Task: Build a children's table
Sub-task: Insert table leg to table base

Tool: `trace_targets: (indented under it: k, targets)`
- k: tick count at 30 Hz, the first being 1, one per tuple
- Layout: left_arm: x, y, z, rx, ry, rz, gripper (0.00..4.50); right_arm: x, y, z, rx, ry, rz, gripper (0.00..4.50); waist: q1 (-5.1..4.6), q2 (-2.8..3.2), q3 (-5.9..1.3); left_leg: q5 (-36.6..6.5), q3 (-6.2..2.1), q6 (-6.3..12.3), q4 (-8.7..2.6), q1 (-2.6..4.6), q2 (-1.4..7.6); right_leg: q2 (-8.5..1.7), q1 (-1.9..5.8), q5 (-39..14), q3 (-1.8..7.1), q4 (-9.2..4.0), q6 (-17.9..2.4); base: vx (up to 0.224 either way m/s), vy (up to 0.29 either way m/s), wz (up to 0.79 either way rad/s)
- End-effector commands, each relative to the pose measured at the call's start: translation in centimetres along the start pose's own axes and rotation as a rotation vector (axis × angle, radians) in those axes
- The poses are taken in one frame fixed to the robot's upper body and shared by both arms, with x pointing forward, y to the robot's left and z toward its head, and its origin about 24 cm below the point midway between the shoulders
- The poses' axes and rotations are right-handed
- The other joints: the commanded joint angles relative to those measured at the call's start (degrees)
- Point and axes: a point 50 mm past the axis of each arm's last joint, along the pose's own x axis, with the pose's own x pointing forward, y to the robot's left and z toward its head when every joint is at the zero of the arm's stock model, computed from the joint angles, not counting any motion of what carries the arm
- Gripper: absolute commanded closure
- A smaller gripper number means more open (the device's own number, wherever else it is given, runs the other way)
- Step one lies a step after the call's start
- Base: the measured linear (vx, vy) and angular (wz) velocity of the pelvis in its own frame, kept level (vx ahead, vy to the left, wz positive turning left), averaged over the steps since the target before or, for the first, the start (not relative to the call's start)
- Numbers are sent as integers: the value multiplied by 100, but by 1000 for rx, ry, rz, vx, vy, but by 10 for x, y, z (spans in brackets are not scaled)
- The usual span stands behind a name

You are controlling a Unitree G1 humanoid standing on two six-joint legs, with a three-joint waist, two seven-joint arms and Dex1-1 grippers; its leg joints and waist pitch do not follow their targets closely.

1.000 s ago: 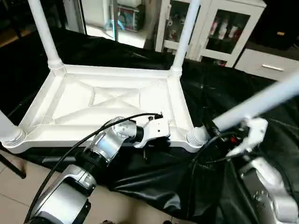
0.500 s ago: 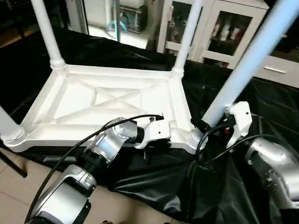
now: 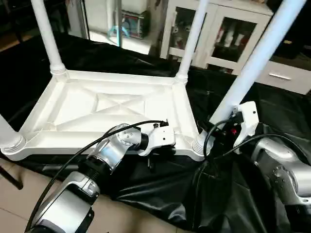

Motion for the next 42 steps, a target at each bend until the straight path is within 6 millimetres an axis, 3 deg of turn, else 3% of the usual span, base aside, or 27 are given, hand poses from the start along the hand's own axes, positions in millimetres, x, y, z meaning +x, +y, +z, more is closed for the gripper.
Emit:
trace_targets:
  k: [1, 2, 8, 12, 17, 18, 20, 24, 29, 34, 42]
  targets:
    - [-12, 11, -7, -22, 21, 80, 450, -24, -24, -76, 136, 369, -172, 268, -82, 37, -110, -3611, -324, -291, -533, 120, 423, -441, -25, -3782, 177, -510, -370, 0, 0, 0]
    - [-13, 10, -8, -23, 21, 79, 450, -26, -25, -80, 133, 387, -175, 268, -62, 60, -118, -3589, -326, -294, -532, 134, 422, -465, -15, -3729, 181, -504, -404, 0, 0, 0]
    - [-13, 9, -9, -26, 25, 71, 450, -32, -22, -93, 124, 455, -145, 268, -43, 39, -103, -3458, -321, -239, -519, 141, 412, -493, -36, -4024, 169, -551, -322, 0, 0, 0]
    - [-13, 8, -9, -18, 22, 60, 450, -33, -15, -99, 38, 509, -72, 268, -39, 35, -105, -3459, -322, -238, -533, 132, 421, -487, -37, -3940, 180, -536, -328, 0, 0, 0]
    - [-12, 7, -7, -11, 19, 45, 450, -26, -5, -90, -4, 501, 7, 268, -20, 26, -110, -3307, -303, -176, -538, 119, 418, -500, -35, -3958, 199, -535, -346, 0, 0, 0]
    - [-12, 7, -6, -6, 17, 35, 450, -19, 3, -79, -19, 480, 61, 268, -15, 44, -112, -3268, -303, -171, -540, 116, 419, -499, -31, -3957, 203, -537, -344, 0, 0, 0]
    - [-11, 6, -6, -5, 16, 31, 450, -16, 6, -76, -25, 475, 77, 268, -23, 12, -121, -3164, -302, -146, -551, 85, 419, -497, -7, -3918, 206, -518, -341, 0, 0, 0]
    - [-10, 5, -5, -5, 14, 20, 450, -13, 11, -79, -51, 498, 107, 268, -12, 28, -125, -2958, -278, -101, -557, 75, 433, -500, -14, -3732, 238, -485, -436, 0, 0, 0]
    - [-11, 4, -6, -7, 14, 18, 450, -13, 13, -88, -107, 520, 103, 268, -37, 40, -99, -3239, -304, -176, -568, 89, 425, -493, -40, -4001, 212, -525, -331, 0, 0, 0]
    - [-11, 4, -6, -7, 15, 18, 450, -5, 26, -81, -120, 458, 146, 268, -68, 31, -99, -3353, -328, -173, -564, 94, 410, -502, -46, -4234, 191, -564, -230, 0, 0, 0]
    - [-12, 5, -7, -8, 17, 12, 450, -8, 19, -87, -152, 480, 125, 268, -121, 53, -73, -3522, -351, -194, -565, 105, 410, -498, -72, -4400, 167, -594, -184, 0, 0, 0]
